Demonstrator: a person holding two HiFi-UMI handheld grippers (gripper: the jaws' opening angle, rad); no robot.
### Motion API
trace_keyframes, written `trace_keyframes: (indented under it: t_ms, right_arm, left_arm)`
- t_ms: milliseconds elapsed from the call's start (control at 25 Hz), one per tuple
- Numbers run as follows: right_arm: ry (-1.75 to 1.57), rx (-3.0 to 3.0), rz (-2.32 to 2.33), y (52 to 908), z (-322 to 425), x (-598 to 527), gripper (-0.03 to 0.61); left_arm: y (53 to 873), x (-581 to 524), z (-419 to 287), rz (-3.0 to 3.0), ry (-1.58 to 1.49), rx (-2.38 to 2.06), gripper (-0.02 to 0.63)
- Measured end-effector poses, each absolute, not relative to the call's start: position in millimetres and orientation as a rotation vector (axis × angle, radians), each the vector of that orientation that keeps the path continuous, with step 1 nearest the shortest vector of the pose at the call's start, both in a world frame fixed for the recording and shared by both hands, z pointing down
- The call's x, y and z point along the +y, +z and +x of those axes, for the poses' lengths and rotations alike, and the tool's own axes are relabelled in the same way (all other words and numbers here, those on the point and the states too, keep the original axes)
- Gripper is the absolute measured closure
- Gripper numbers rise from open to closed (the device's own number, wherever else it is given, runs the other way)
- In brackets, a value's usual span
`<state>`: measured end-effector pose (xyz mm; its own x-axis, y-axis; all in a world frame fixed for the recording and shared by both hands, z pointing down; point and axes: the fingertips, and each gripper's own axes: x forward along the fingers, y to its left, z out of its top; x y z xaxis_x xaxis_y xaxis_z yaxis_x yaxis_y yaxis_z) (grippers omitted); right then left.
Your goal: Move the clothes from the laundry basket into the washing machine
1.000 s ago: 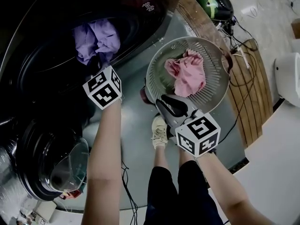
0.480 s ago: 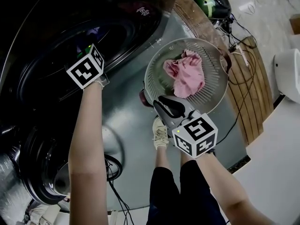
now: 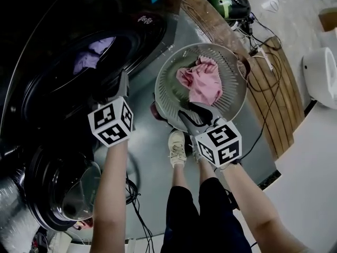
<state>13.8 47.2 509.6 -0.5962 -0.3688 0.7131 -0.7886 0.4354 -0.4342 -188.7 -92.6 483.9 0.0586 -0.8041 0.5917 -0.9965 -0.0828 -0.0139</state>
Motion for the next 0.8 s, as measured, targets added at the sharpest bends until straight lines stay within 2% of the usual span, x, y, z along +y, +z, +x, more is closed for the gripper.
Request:
trace_keyframes:
  t_ms: [120, 480, 680, 800]
  right_arm:
    - [0.991, -2.065, 0.980, 535.0, 41.5, 42.6, 0.408]
    - [0.806, -1.720, 0.779, 647.9, 114.9, 18.1, 0.297]
    - [0.671, -1.634, 0.689, 692.4, 133.9, 2.9, 0.256]
    - [0.647, -1.569, 0.667, 716.2, 146.0, -3.1, 0.264]
  left_arm:
    - [479.0, -54.4, -144.5, 2.025, 0.621, -1.687, 0.275]
    - [467.6, 38.1, -70.0, 2.021, 0.454, -1.499, 0.410]
    - [489.9, 58.0, -60.0, 1.966, 0.485, -1.444, 0.419]
    - [487.7, 55.9, -53.9, 1.995, 0.492, -1.437, 0.419]
